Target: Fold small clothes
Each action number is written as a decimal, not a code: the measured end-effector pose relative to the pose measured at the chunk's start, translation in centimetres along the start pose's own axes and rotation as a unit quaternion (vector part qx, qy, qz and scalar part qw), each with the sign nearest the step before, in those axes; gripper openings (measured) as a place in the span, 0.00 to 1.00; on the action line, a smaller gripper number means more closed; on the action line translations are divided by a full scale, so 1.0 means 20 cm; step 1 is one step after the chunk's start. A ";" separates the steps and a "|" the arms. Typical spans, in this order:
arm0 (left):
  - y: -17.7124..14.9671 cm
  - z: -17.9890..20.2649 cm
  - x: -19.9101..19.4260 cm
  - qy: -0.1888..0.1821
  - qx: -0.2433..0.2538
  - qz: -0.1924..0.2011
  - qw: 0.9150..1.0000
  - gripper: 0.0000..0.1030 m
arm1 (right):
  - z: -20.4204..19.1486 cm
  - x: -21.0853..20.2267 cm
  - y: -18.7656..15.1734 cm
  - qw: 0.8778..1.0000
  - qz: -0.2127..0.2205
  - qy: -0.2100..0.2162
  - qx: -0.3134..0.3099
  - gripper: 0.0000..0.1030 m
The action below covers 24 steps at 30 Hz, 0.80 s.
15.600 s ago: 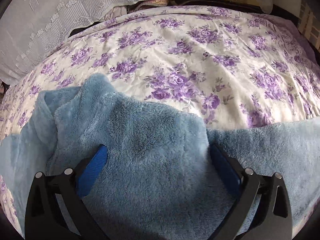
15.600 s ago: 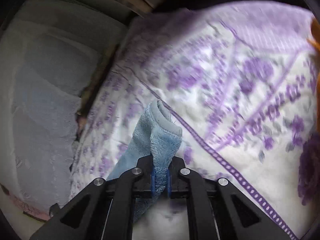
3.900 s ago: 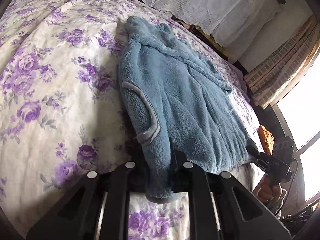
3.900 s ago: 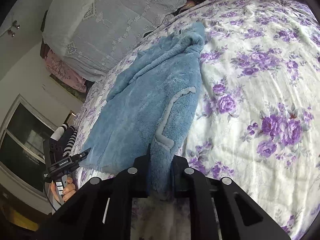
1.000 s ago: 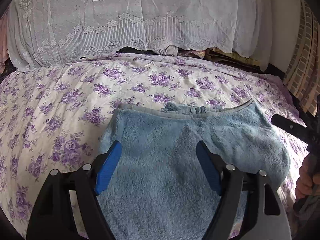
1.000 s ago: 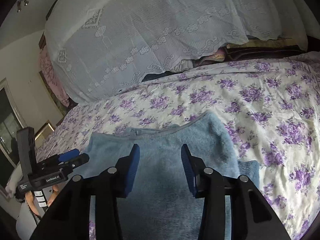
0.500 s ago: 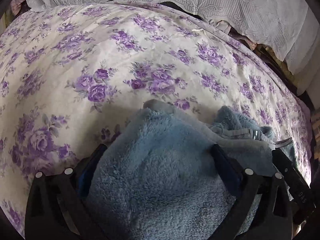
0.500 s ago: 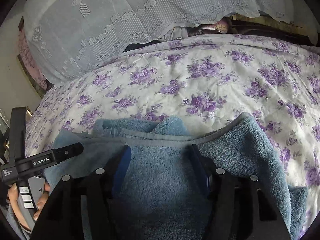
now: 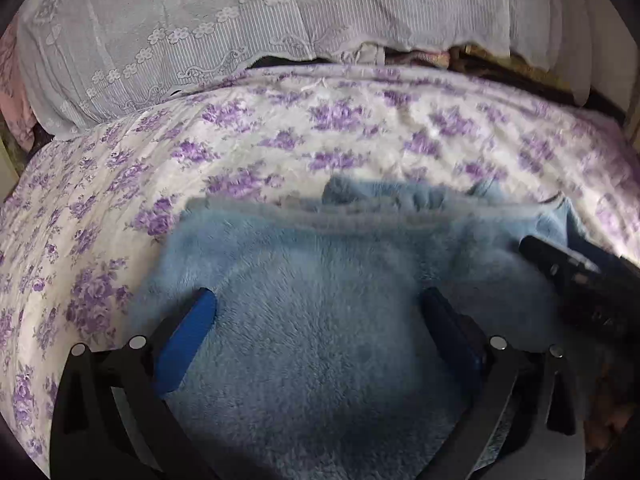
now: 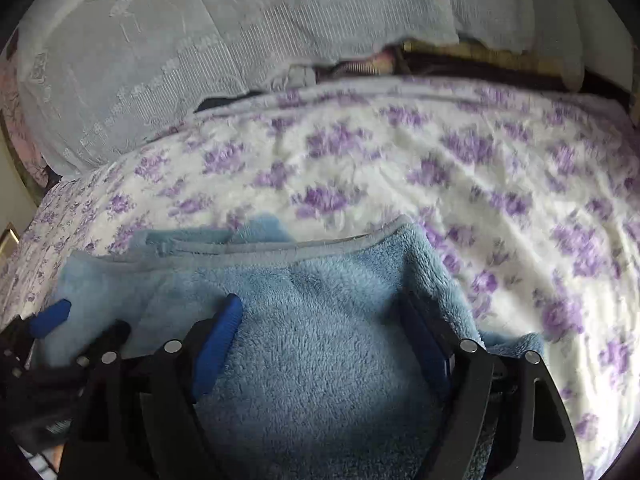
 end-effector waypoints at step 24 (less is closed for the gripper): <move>-0.37 -0.10 -0.45 -0.013 -0.030 0.027 0.999 0.96 | -0.03 -0.52 -0.40 0.998 0.029 -0.031 -0.054 0.84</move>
Point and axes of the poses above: each gripper's, at about its wrist camera, not at the fingertips, and x roughly the way its jaws point, z to its right, y to its top, the point moved 3 cm from there along x, roughly the way its jaws point, and after that the axes turned 1 degree about z, right-handed, at the moved point
